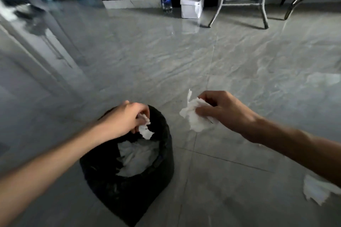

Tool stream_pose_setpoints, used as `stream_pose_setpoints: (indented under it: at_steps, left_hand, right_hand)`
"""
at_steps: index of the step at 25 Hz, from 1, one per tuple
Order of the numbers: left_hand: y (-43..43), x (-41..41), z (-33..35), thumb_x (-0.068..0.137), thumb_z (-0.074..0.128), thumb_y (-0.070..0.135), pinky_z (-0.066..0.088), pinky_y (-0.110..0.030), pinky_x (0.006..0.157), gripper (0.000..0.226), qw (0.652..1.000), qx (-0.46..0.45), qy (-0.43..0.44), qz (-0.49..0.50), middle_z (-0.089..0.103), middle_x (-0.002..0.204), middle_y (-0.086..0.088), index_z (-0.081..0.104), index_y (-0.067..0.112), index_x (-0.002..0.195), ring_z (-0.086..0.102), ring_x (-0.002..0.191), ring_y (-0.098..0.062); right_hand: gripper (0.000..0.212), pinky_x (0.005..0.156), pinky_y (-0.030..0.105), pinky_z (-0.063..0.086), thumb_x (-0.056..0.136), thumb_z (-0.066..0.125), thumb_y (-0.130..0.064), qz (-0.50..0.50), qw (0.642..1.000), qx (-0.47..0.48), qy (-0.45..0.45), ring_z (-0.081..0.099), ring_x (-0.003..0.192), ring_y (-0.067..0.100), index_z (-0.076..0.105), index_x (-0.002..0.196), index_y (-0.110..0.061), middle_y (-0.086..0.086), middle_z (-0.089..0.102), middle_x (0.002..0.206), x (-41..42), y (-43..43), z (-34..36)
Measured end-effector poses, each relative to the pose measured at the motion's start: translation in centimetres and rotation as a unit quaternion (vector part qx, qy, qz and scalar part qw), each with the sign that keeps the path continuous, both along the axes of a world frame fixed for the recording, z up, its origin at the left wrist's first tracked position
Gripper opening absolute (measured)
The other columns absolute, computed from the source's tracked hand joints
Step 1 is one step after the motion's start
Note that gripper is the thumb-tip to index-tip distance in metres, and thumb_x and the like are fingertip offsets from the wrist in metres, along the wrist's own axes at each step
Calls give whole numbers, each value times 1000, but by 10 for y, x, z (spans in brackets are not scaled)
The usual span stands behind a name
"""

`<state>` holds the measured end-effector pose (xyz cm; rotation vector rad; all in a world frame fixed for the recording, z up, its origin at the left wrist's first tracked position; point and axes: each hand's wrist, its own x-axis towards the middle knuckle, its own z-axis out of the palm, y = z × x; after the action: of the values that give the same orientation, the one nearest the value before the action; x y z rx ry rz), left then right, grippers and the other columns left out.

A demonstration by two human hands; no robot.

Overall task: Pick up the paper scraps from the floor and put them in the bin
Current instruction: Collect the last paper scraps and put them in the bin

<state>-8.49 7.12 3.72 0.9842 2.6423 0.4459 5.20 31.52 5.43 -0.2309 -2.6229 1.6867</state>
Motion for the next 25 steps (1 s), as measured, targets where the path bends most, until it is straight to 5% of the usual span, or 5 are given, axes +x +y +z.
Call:
stream_pose_setpoints:
  at_steps: [4,9,12,17,25]
  left_hand:
    - [-57,-5,-37,81,62,15,56,-32,56,6,993,-46,-66,90,68,61,1,64,20,80,66,50,-12]
    - [-78,-6,-50,80,65,21,54,-36,81,38,981,-95,-39,164,66,101,1,58,25,117,65,80,-19]
    - [-76,-3,-40,82,59,14,51,-36,82,35,979,-35,-4,200,65,111,0,57,24,115,63,95,-23]
    - [-27,1,-16,78,55,18,50,-38,85,32,989,15,18,143,64,107,3,56,26,109,60,98,-22]
    - [126,33,-5,81,56,16,52,-31,78,26,996,32,-66,-48,69,103,4,59,24,105,62,77,-17]
  right_hand:
    - [7,45,13,41,77,68,-15,53,999,-11,-10,55,54,2,69,75,-21,-5,65,67,-43,-53,21]
    - [8,44,19,44,76,67,-9,72,990,7,-125,57,57,13,70,81,-15,9,69,77,-76,-103,-9]
    - [26,62,25,57,80,69,-9,106,972,-38,-208,65,78,19,66,105,-3,17,68,104,-83,-123,-31]
    - [44,97,37,52,85,66,-20,87,962,-114,-233,64,106,24,54,126,-9,19,64,118,-76,-99,-29]
    - [18,75,29,59,86,58,-2,-100,970,-103,-195,70,80,20,67,102,-1,15,72,87,19,62,-40]
